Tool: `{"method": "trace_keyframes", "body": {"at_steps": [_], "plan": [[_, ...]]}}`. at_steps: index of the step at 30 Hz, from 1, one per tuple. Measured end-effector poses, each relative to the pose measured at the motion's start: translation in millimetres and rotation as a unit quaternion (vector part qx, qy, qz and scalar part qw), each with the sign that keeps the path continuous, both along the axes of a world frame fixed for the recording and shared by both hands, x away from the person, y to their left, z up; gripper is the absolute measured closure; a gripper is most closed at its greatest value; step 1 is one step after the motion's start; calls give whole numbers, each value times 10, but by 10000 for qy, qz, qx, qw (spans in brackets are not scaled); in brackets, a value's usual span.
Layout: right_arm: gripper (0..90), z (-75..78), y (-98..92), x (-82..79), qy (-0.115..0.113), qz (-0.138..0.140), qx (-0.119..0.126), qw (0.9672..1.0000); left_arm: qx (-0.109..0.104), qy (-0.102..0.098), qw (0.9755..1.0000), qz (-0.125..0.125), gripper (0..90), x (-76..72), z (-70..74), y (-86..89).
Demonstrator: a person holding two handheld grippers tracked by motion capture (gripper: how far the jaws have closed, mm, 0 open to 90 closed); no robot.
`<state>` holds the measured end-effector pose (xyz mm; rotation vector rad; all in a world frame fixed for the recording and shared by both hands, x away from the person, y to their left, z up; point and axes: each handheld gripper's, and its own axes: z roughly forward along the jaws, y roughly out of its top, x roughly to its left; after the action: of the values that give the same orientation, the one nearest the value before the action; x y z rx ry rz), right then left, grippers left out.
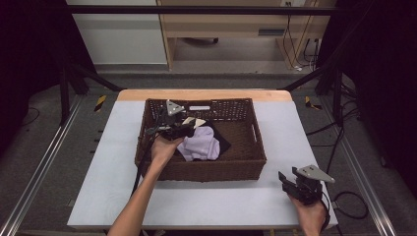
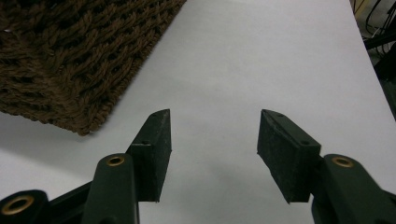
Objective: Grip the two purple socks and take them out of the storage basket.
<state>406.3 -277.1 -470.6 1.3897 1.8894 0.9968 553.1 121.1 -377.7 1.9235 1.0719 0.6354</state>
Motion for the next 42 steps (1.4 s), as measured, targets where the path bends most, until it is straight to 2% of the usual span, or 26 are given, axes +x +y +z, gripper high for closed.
{"method": "trace_keyframes", "body": {"at_steps": [1,2,4,7,10,12,14,17,24,26,29,31,35,37,40,42], "plan": [[448,-2,0,3,0,5,-16,10000,180,121,9997,-114,453,2,-31,-29],[448,-2,0,3,0,5,-16,10000,180,121,9997,-114,454,2,-31,-29],[448,-5,0,2,-20,3,-30,10000,308,114,9994,-128,460,-5,-43,-48],[448,-6,-2,0,-9,13,-34,10000,411,226,9986,-238,472,9,-73,-71],[448,-13,-1,-4,23,19,-33,10000,455,456,9978,-179,477,40,-102,-75],[447,-15,0,-6,35,15,-32,10000,476,557,9971,-195,477,56,-119,-81],[446,-22,-1,-6,25,19,-45,10000,595,618,9961,-201,475,58,-133,-100],[446,-30,9,-8,76,20,-51,10000,901,676,9933,-261,478,56,-163,-160],[446,-29,25,-8,106,64,-57,9999,1373,920,9854,-413,491,69,-240,-271],[445,-35,23,-2,97,66,-87,9999,1356,1054,9842,-433,496,87,-259,-276],[445,-36,27,1,125,65,-84,9999,1410,1318,9802,-439,477,120,-293,-283],[444,-37,30,3,130,66,-94,9998,1439,1412,9783,-487,480,130,-311,-293],[444,-38,31,3,141,75,-85,9998,1552,1502,9745,-608,567,129,-332,-321],[444,-38,31,2,146,80,-86,9998,1565,1541,9736,-630,647,130,-335,-321],[445,-38,32,2,148,82,-92,9998,1516,1488,9753,-603,779,125,-319,-310],[445,-38,33,1,147,81,-86,9998,1460,1406,9773,-614,825,115,-301,-302]]}}
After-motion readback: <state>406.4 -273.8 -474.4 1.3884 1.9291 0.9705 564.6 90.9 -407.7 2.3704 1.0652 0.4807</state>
